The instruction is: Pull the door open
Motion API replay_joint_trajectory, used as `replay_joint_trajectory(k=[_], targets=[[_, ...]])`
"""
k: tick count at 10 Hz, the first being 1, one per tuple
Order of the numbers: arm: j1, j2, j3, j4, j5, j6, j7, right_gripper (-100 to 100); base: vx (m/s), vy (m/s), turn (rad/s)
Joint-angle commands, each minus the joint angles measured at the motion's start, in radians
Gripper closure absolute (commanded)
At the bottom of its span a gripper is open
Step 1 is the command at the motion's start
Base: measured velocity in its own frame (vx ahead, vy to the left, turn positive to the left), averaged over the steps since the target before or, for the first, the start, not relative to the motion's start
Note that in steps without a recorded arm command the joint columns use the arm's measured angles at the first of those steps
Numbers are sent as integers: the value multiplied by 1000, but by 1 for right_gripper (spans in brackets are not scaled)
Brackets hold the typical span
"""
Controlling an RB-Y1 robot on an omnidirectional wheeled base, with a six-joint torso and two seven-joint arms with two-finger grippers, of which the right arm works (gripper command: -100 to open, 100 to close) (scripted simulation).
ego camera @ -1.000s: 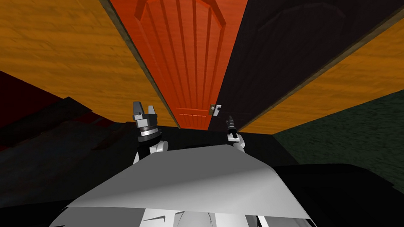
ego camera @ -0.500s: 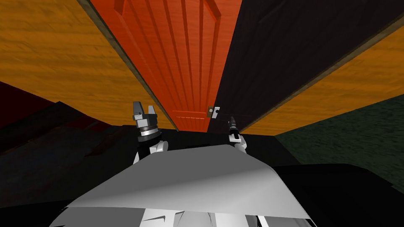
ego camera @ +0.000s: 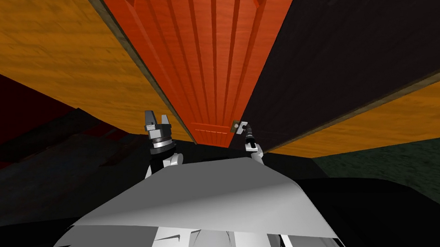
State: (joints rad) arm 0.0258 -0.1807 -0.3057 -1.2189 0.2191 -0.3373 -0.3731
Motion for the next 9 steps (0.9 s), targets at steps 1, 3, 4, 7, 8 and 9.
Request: replay_joint_trajectory(k=[1,3,4,7,8,9], targets=[[0,0,0,0,0,0,0,-100,92,52,27],[0,0,0,0,0,0,0,100,-21,-13,-6],[0,0,0,0,0,0,0,100,-29,-13,20],[0,0,0,0,0,0,0,100,-9,-1,1],[21,-14,-15,7,-2,4,-3,100,-106,-69,-129],[21,-14,-15,7,-2,4,-3,100,-169,-79,-96]])
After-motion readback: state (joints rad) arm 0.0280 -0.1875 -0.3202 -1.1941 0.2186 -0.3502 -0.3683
